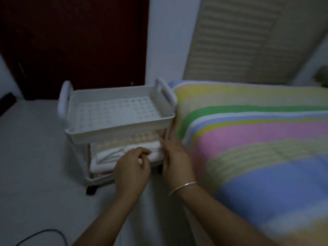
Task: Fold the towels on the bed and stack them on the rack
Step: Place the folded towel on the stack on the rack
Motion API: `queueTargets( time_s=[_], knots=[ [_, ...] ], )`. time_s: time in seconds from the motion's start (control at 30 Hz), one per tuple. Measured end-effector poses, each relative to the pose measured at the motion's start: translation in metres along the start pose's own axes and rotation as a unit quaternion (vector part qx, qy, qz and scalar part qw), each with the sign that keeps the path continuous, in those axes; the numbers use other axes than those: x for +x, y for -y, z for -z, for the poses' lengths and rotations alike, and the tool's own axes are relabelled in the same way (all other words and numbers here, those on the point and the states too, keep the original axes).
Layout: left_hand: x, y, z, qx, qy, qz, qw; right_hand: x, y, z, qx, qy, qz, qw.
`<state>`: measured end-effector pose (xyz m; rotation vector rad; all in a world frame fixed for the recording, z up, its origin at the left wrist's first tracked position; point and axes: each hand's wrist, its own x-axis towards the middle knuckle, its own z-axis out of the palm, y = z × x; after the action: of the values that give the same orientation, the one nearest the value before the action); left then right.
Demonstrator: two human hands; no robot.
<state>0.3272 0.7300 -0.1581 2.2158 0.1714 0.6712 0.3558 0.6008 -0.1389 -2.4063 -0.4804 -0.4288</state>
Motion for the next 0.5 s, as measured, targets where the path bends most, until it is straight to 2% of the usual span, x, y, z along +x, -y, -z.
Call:
queueTargets(
  time_s=[0.07,0.13,0.23,0.3,0.5],
  knots=[
    [-0.009,-0.062,0.008,-0.06,-0.009,0.003,0.998,-0.011,0.009,0.076,0.013,-0.096,-0.064,0.993],
    [-0.022,-0.134,0.004,-0.089,0.005,-0.055,0.995,-0.03,-0.004,0.166,-0.005,-0.14,-0.122,0.983],
    [-0.056,-0.24,-0.016,-0.127,0.078,-0.145,0.978,-0.081,-0.039,0.288,-0.084,-0.152,-0.168,0.97],
    [-0.086,-0.299,-0.036,-0.127,0.13,-0.183,0.966,-0.125,-0.068,0.353,-0.153,-0.127,-0.211,0.957],
    [-0.202,-0.453,-0.12,-0.128,0.311,-0.254,0.907,-0.281,-0.159,0.513,-0.26,-0.132,-0.365,0.884]
  ],
)
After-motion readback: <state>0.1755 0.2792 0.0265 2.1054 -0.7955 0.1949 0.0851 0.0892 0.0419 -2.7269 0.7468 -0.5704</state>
